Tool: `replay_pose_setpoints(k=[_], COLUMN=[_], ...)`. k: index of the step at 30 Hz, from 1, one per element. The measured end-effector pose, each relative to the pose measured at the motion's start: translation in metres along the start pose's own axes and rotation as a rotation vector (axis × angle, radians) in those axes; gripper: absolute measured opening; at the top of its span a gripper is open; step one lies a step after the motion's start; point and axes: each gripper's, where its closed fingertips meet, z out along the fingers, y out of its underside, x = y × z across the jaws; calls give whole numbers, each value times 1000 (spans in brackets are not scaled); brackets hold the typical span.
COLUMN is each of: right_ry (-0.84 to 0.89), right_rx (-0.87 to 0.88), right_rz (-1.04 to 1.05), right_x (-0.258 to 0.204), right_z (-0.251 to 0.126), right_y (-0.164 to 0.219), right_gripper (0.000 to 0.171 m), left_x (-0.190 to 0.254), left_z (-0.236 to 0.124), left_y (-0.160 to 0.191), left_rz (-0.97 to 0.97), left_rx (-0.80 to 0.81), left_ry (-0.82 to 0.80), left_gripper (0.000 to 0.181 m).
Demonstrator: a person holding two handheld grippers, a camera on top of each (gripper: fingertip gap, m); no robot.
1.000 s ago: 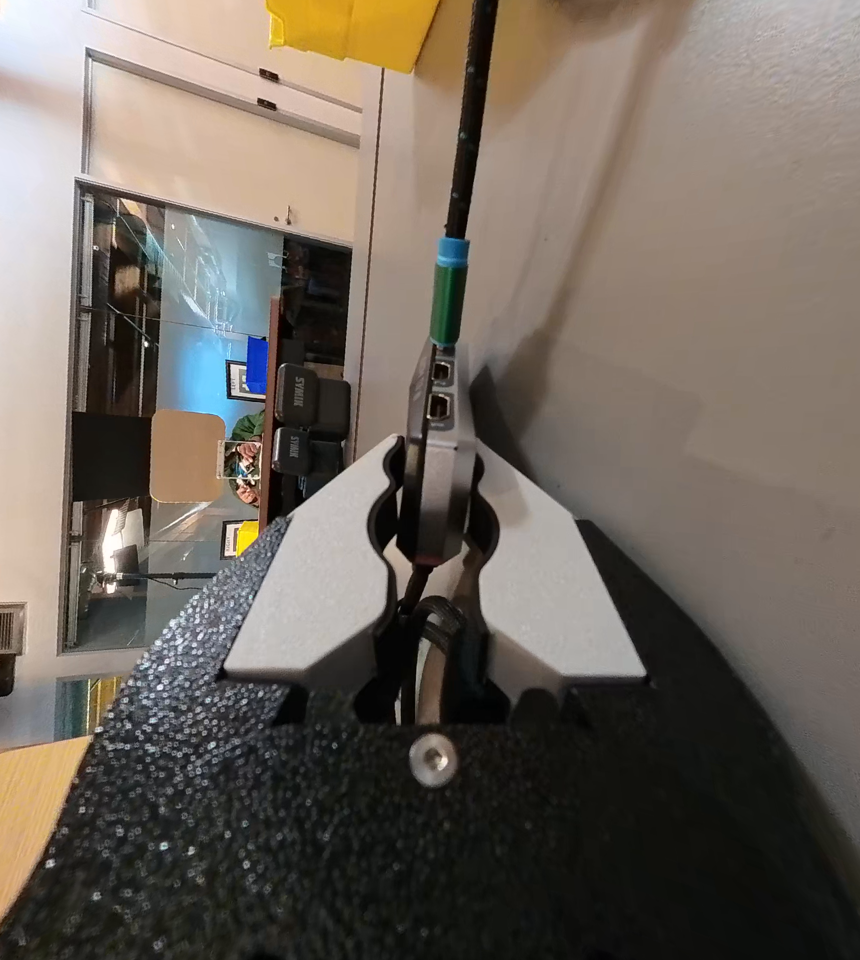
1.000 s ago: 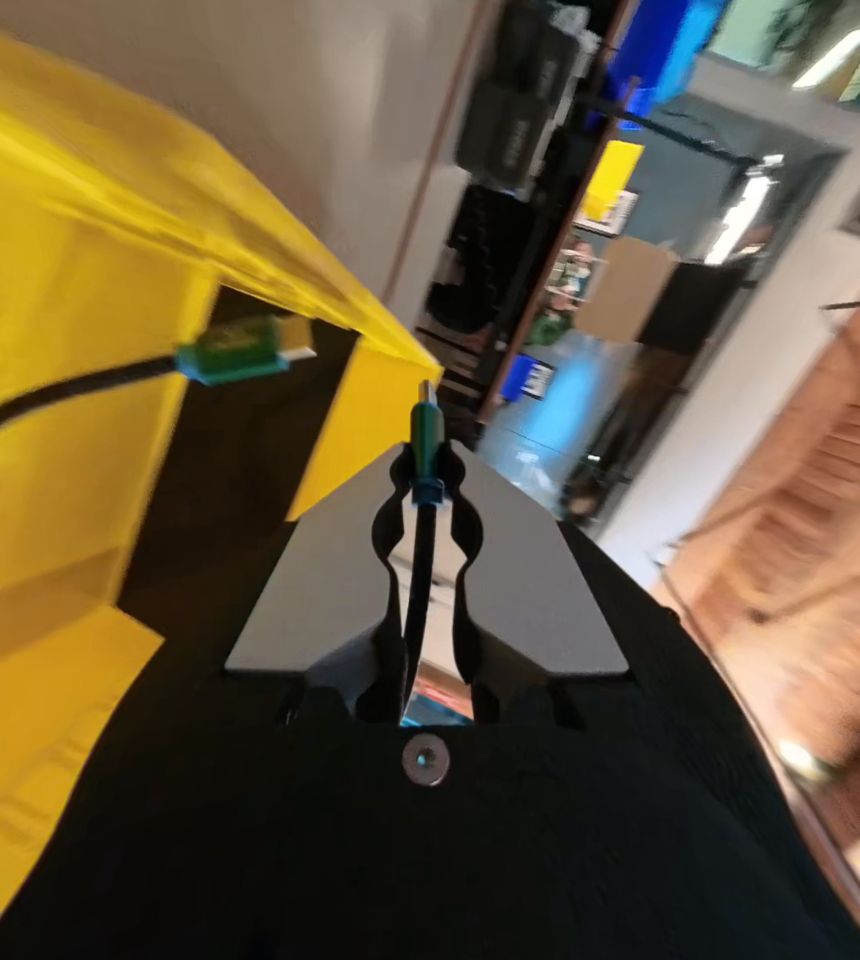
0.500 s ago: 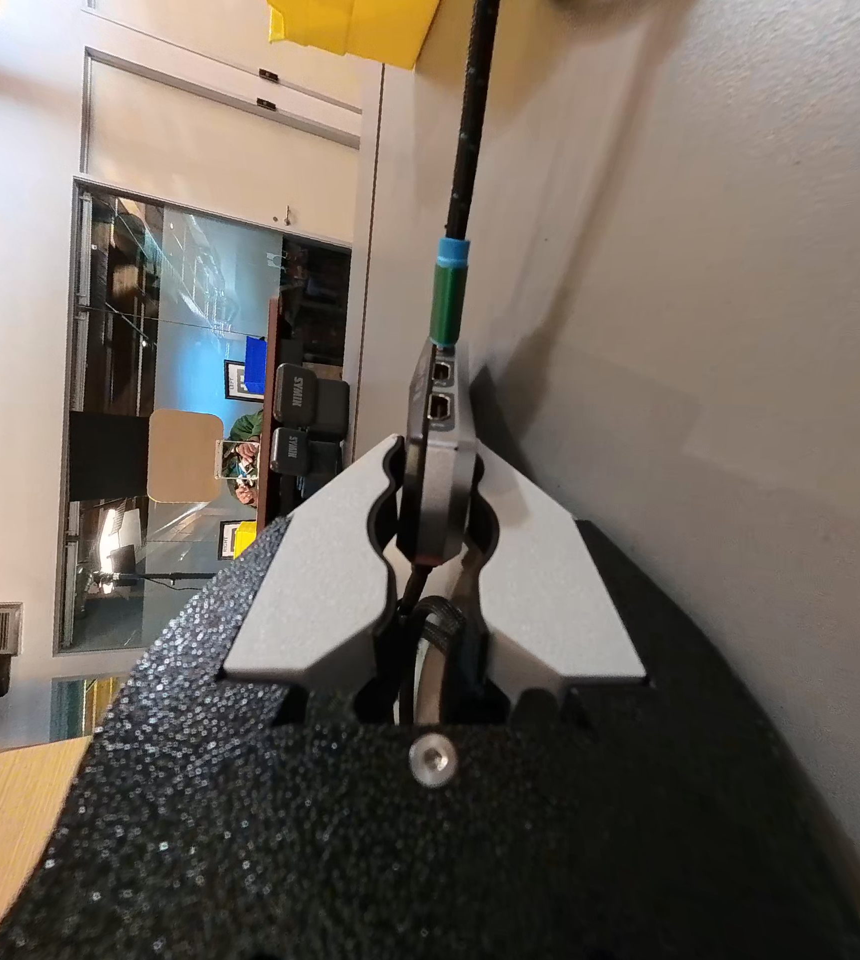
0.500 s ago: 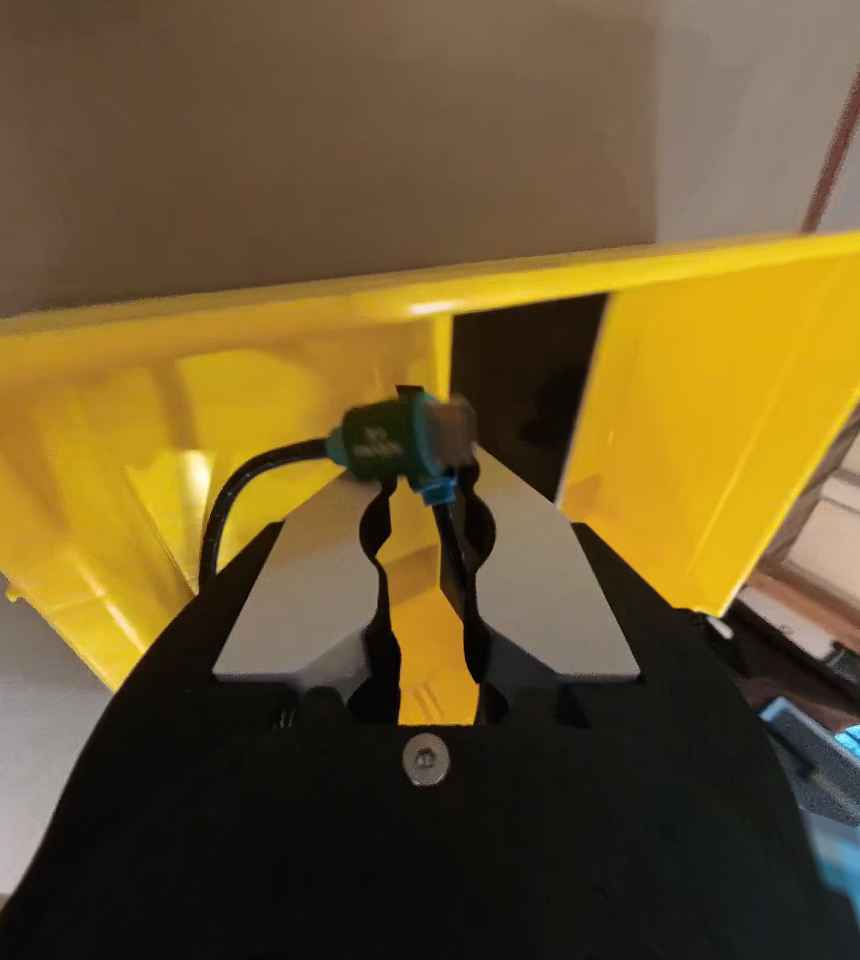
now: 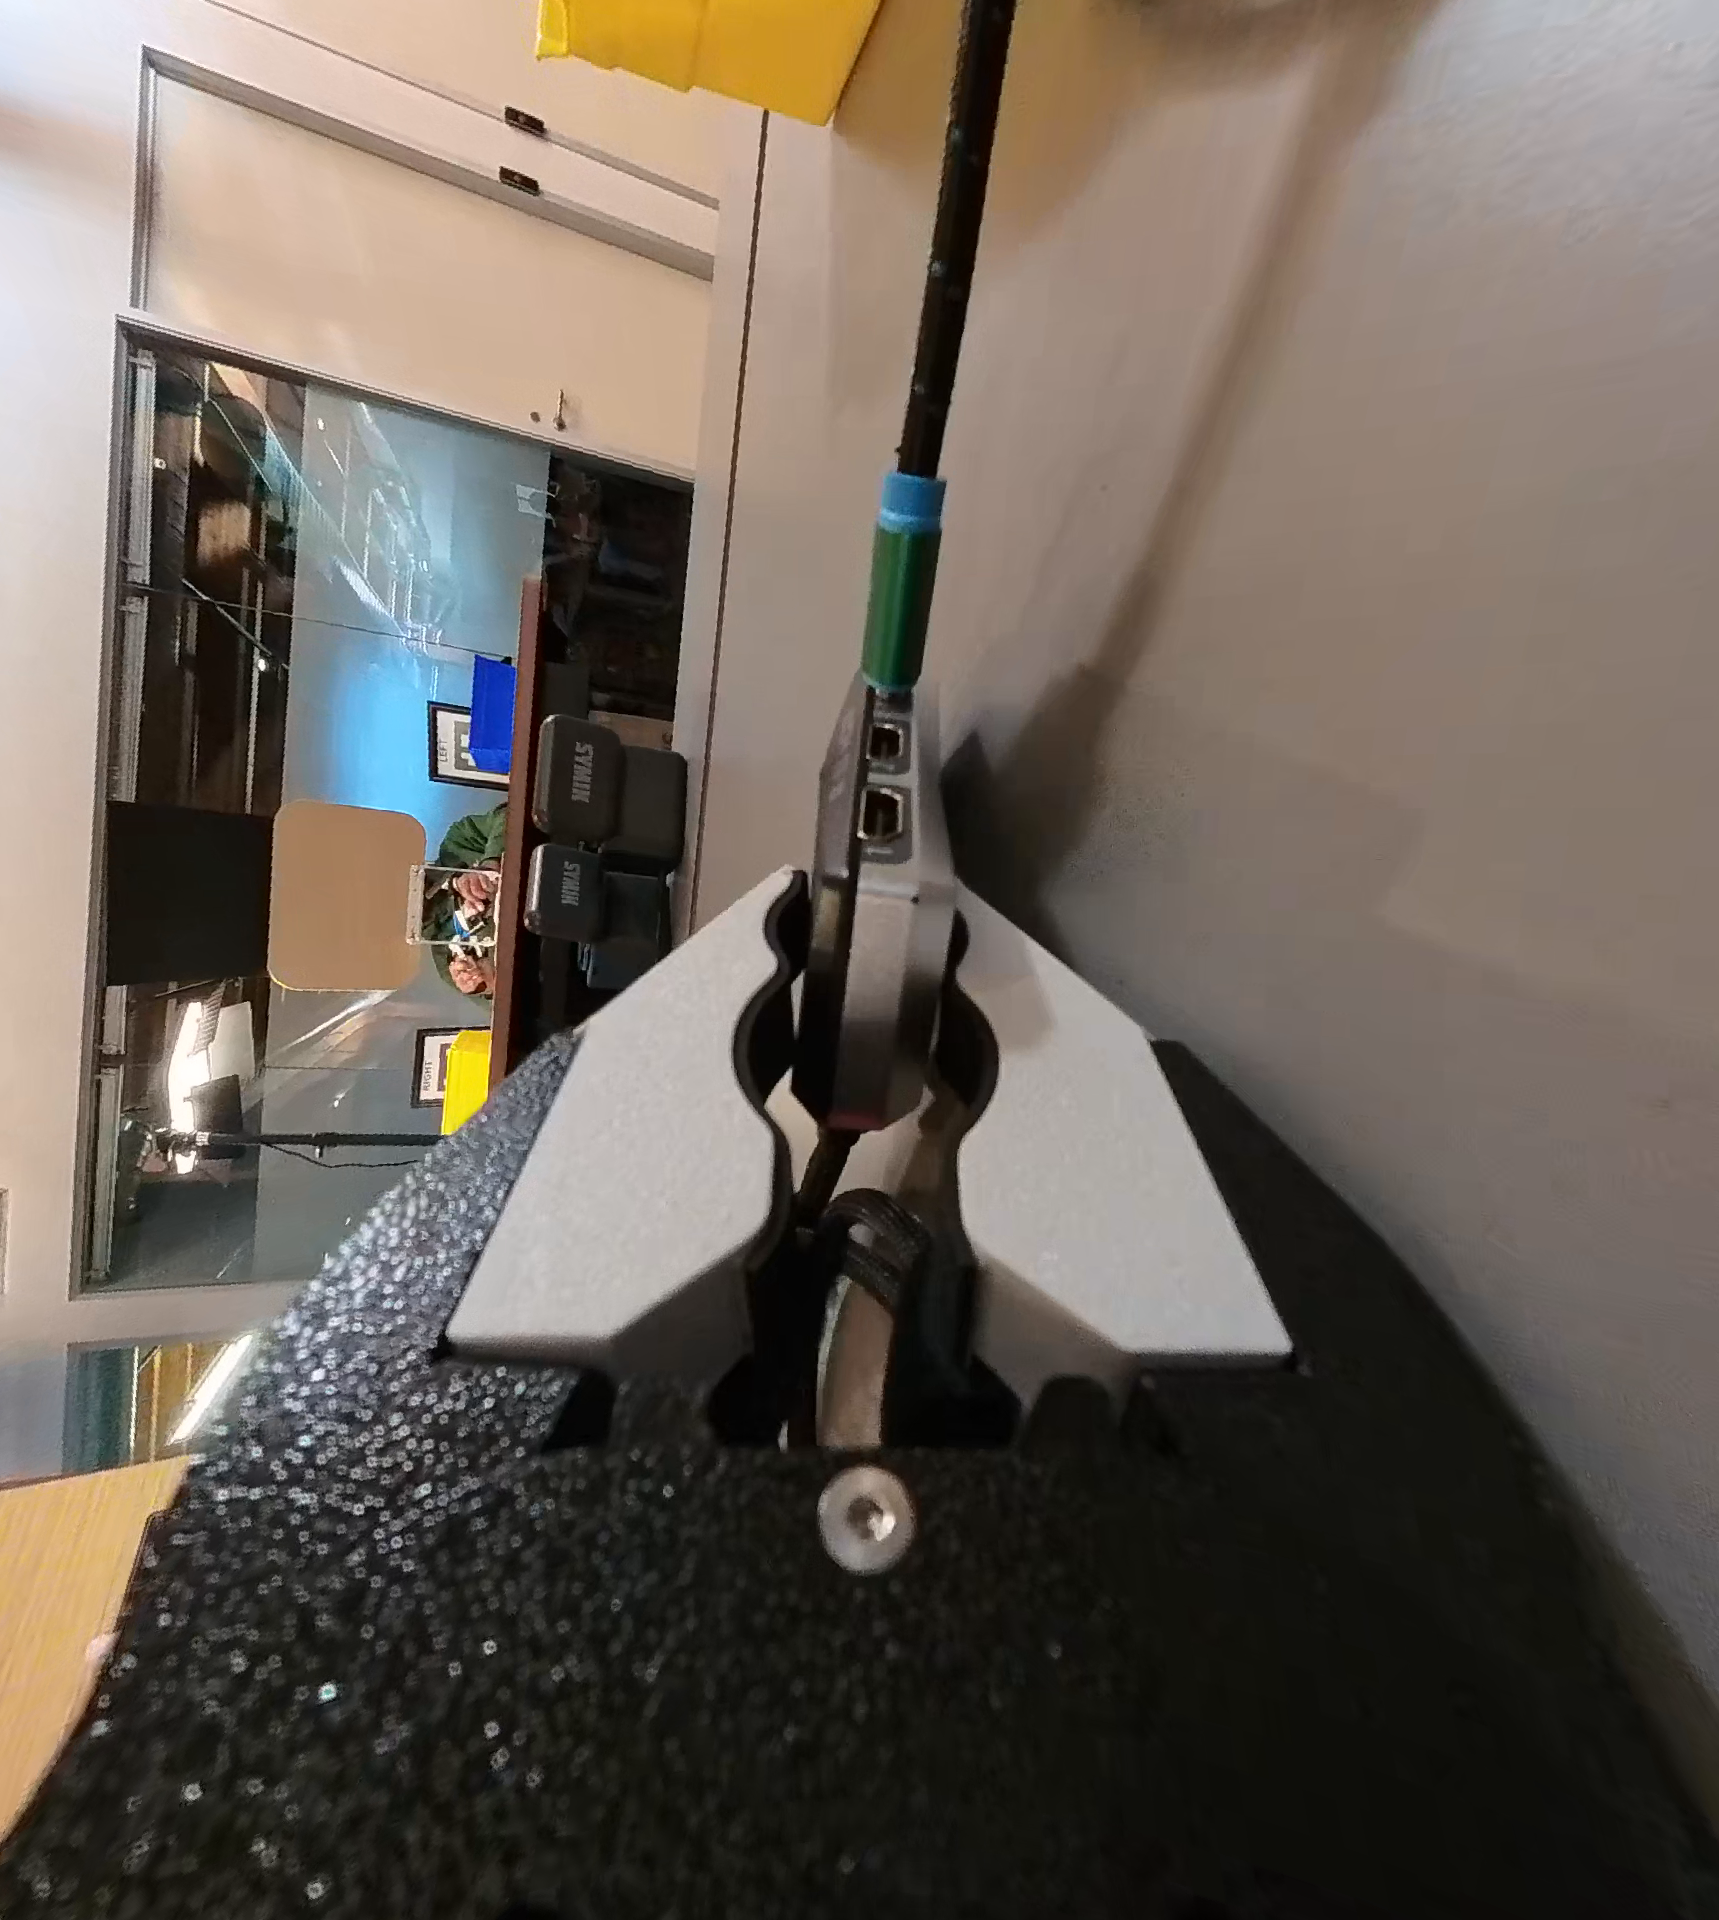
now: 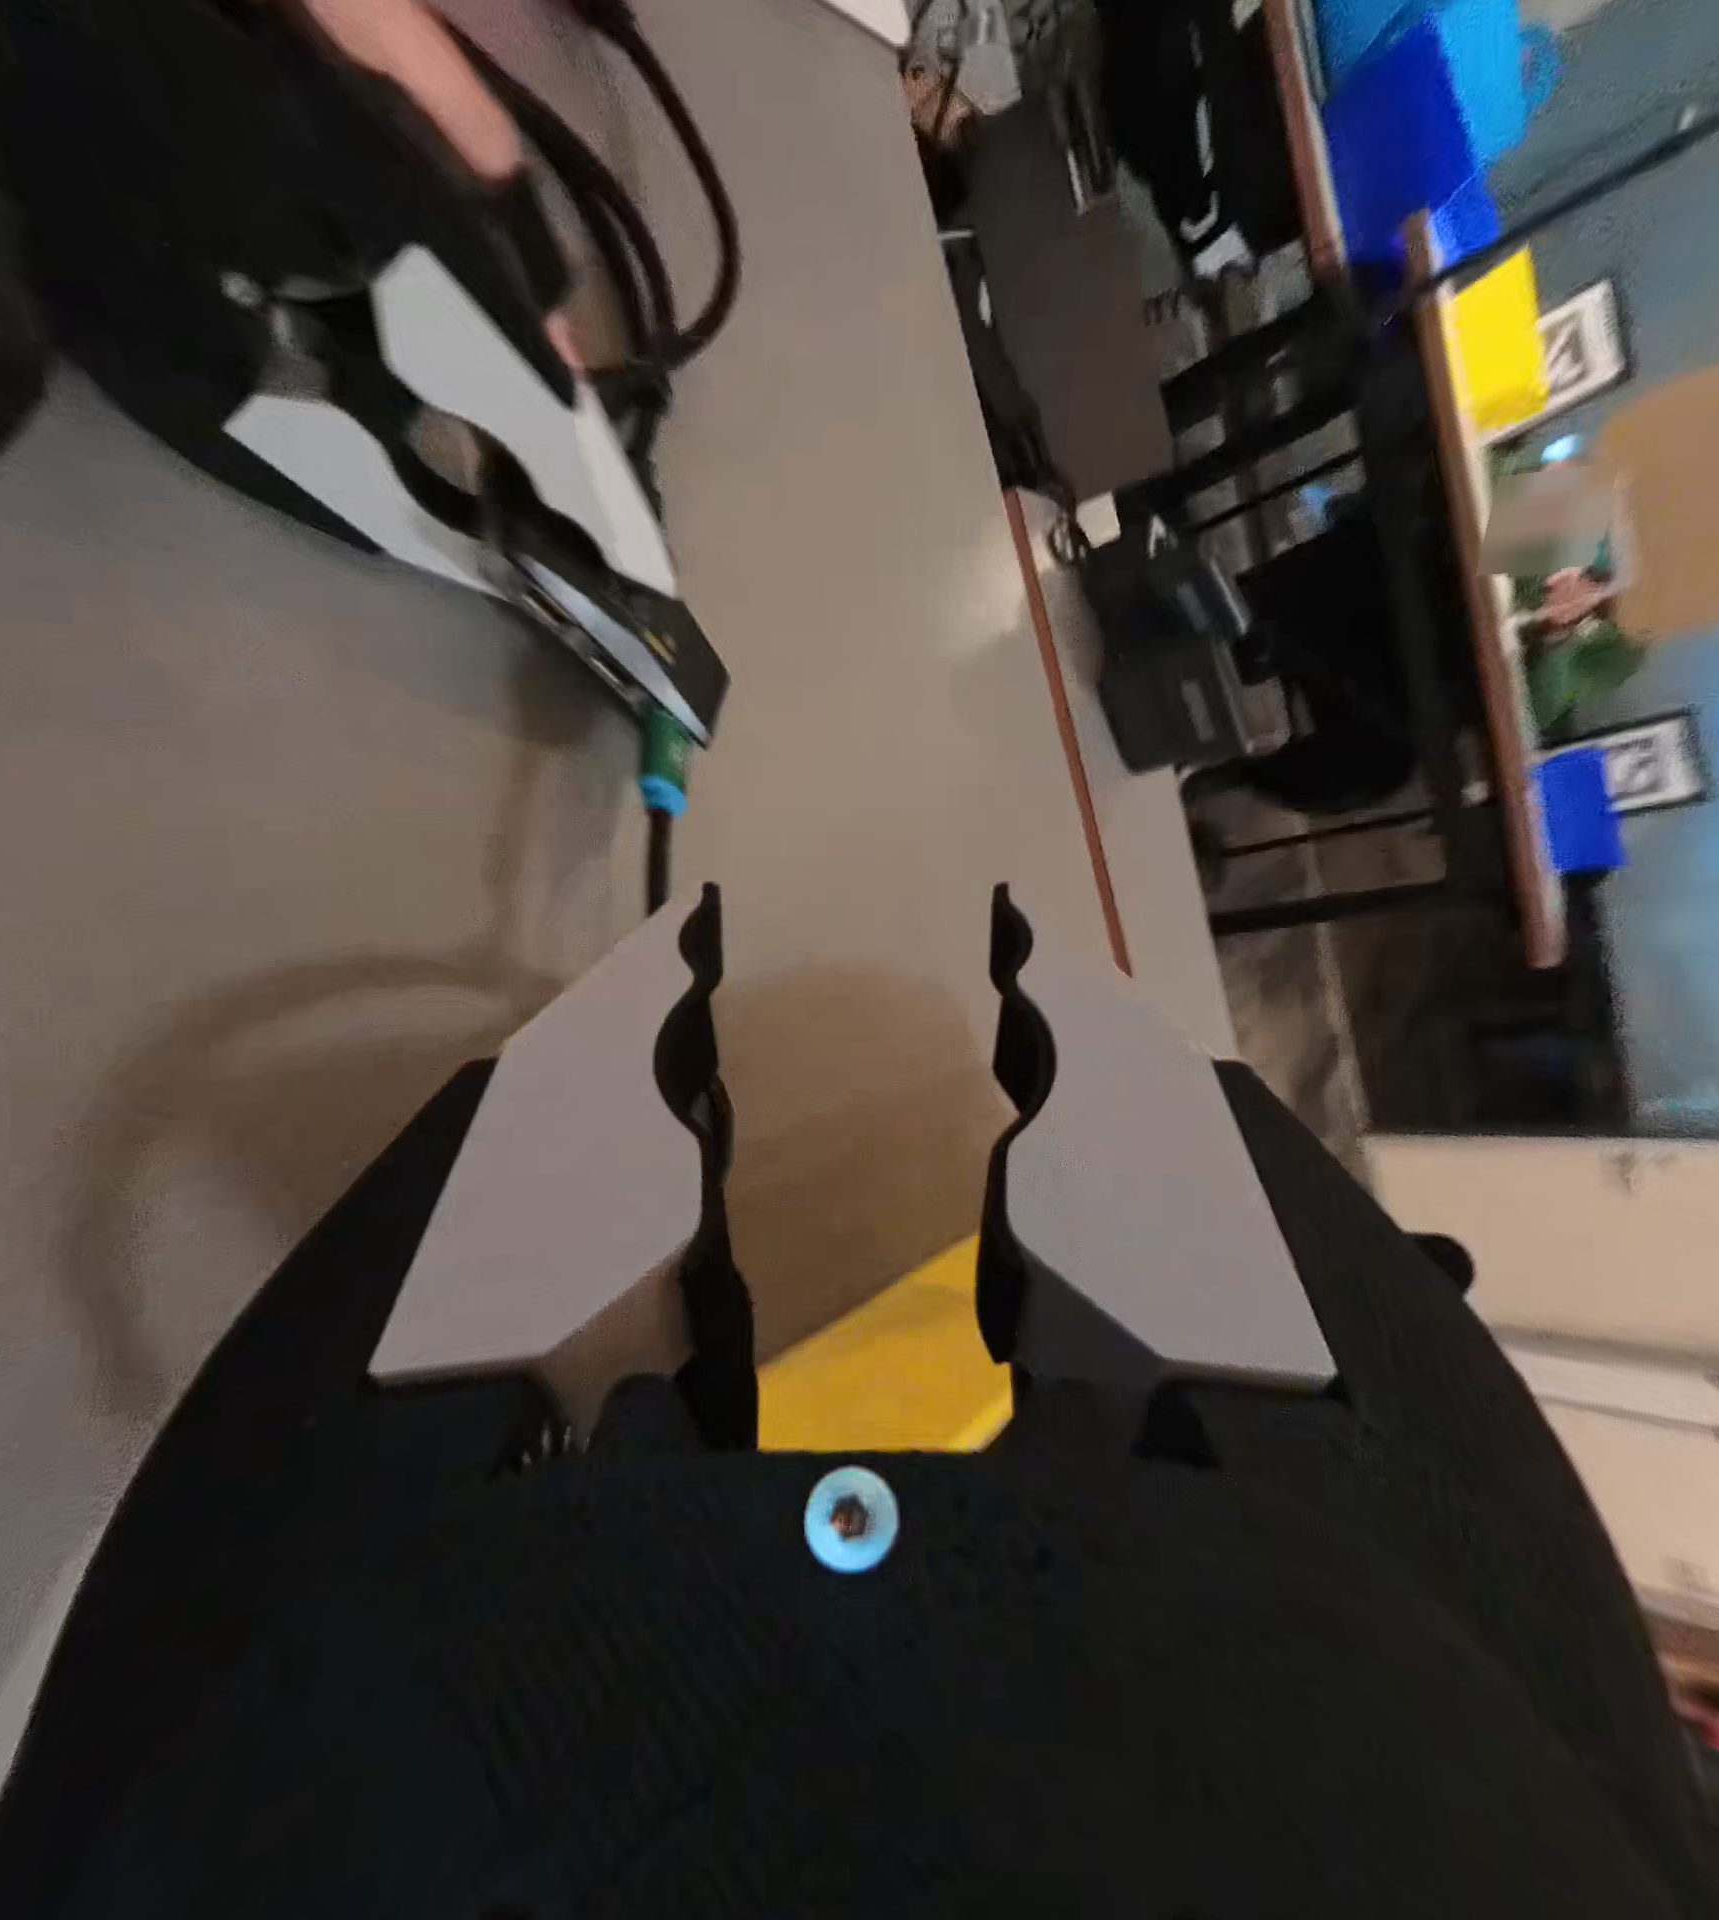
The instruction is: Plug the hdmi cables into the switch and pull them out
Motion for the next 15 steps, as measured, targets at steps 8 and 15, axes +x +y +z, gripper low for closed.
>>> replay_pose_setpoints(k=[8, 15], right_ry=[110, 7], right_rx=[-120, -71], right_rz=[-350, -266], right_x=[-76, -73], right_z=[96, 102], right_y=[-1, 7], right_gripper=[41, 58], left_x=[2, 1], left_z=[-2, -7], left_y=[3, 1], left_rz=[-14, -72], left_rx=[-15, -3], left_ry=[9, 22], left_gripper=[21, 20])
